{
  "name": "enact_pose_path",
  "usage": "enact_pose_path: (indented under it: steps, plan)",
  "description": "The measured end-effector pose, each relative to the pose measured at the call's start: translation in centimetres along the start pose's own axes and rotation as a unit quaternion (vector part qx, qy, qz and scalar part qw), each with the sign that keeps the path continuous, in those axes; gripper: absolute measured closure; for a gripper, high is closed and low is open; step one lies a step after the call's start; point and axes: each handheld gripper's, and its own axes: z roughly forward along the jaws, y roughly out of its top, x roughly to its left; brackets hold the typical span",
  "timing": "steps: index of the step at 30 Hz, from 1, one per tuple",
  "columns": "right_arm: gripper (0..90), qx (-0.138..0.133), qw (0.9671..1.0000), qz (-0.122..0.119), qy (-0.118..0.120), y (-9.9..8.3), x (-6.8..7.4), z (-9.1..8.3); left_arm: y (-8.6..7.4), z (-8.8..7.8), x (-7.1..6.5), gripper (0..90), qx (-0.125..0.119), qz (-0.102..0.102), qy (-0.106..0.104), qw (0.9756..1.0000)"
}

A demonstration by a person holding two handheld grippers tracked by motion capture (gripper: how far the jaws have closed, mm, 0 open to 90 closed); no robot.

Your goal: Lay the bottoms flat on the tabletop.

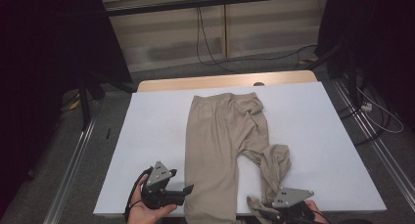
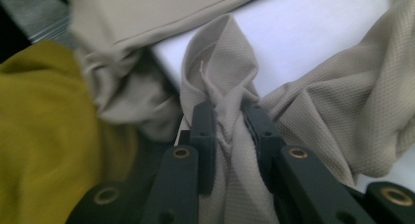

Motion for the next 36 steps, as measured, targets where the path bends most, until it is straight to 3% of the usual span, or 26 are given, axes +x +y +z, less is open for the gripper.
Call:
enact_pose_path:
  steps: [2, 5, 7, 10, 14, 15, 17, 18, 19, 21, 27, 32, 34, 36]
  plan:
    - [68.6, -0.008, 0.9999, 0.005, 0.01, -0.3, 0.3, -0.4, 0.0, 0.0, 0.0, 22.9, 0.0, 0.0, 0.0, 1.0]
    - [52.2, -0.04, 0.9989, 0.012, -0.018, 0.0, -0.1, -1.0, 0.0, 0.1, 0.0, 22.9, 0.0, -0.005, 0.001, 1.0]
    - [46.5, -0.061, 0.9973, 0.019, -0.037, 0.6, -0.9, -1.4, 0.0, 0.2, 0.0, 22.9, 0.001, -0.003, 0.0, 1.0]
    - [44.6, -0.076, 0.9946, 0.028, -0.065, 1.5, -2.4, -1.4, 0.0, 0.2, 0.0, 22.9, 0.001, -0.001, 0.0, 1.0]
    - [43.0, -0.067, 0.9905, 0.041, -0.112, 2.3, -4.8, -0.3, 0.0, 0.1, 0.0, 22.9, 0.0, -0.001, 0.0, 1.0]
    - [45.2, -0.063, 0.9898, 0.042, -0.12, 2.5, -5.2, -0.1, 0.0, 0.0, 0.1, 22.9, 0.0, -0.001, 0.0, 1.0]
    - [58.2, -0.05, 0.9905, 0.04, -0.122, 2.7, -5.7, 0.5, 0.0, 0.0, 0.1, 22.9, 0.0, -0.001, 0.0, 1.0]
    - [72.8, -0.043, 0.9911, 0.038, -0.12, 2.7, -5.7, 0.7, 0.0, 0.0, 0.1, 22.9, -0.001, -0.002, 0.0, 1.0]
    - [81.2, -0.036, 0.9928, 0.038, -0.108, 2.7, -5.5, 0.9, 0.0, 0.0, 0.0, 22.9, -0.001, -0.001, 0.0, 1.0]
    - [88.4, -0.028, 0.9946, 0.033, -0.095, 2.5, -4.8, 1.0, 0.1, 0.0, 0.0, 22.9, -0.002, -0.002, -0.001, 1.0]
    - [89.3, -0.021, 0.999, 0.008, -0.038, 1.5, -1.7, 0.4, 0.2, 0.1, -0.2, 23.2, -0.001, 0.004, -0.003, 1.0]
    - [88.7, -0.016, 0.9998, 0.002, 0.011, 0.7, 0.5, 0.3, 0.3, 0.3, -0.4, 23.7, -0.004, 0.005, -0.006, 1.0]
    - [79.9, -0.016, 0.9997, -0.008, 0.017, 0.7, 0.9, 0.2, 0.5, 0.5, -0.6, 24.3, -0.004, 0.005, -0.011, 0.9999]
    - [70.4, -0.031, 0.9995, -0.006, 0.002, 1.0, 0.5, -0.1, 0.8, 0.8, -0.8, 27.7, -0.006, 0.008, -0.015, 0.9998]
